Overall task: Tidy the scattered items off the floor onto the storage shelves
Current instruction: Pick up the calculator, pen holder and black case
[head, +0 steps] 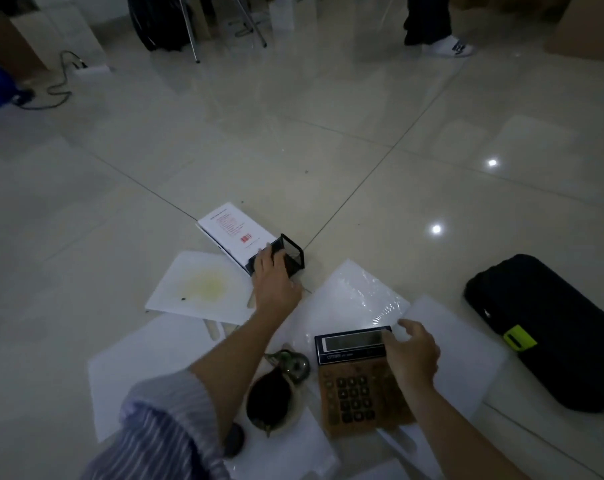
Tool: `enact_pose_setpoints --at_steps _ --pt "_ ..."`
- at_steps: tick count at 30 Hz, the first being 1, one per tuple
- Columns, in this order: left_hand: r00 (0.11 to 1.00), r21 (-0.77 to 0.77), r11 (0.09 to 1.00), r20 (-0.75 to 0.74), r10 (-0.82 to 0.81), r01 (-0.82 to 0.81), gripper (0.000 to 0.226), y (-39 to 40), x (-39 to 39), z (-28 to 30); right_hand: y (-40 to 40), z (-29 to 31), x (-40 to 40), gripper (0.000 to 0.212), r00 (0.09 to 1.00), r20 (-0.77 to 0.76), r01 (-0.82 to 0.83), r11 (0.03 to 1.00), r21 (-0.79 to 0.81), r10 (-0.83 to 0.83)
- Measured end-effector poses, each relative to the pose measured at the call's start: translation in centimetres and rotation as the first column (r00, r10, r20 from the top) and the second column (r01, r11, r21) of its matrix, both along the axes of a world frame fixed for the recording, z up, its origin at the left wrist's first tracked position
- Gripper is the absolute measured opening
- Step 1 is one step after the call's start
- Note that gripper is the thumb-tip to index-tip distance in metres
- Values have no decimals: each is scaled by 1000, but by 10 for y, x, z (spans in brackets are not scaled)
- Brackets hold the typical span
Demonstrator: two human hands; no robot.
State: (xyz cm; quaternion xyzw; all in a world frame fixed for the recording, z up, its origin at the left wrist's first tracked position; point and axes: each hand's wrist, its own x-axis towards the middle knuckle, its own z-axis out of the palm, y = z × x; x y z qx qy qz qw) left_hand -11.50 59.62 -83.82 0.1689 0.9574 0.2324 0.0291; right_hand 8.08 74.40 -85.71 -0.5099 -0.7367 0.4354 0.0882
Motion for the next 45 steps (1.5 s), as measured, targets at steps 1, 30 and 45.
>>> enact_pose_setpoints --at_steps 1,30,45 --pt "1000 -67 998 22 -2 4 79 1 -13 0 1 -4 1 38 1000 0 2 1000 -25 -2" --pt "468 589 454 807 -360 -668 78 -27 157 14 -23 -7 60 62 986 131 -92 991 -93 104" --pt "472 659 381 741 -478 -649 16 17 207 50 18 38 98 36 948 -262 114 963 -245 -179"
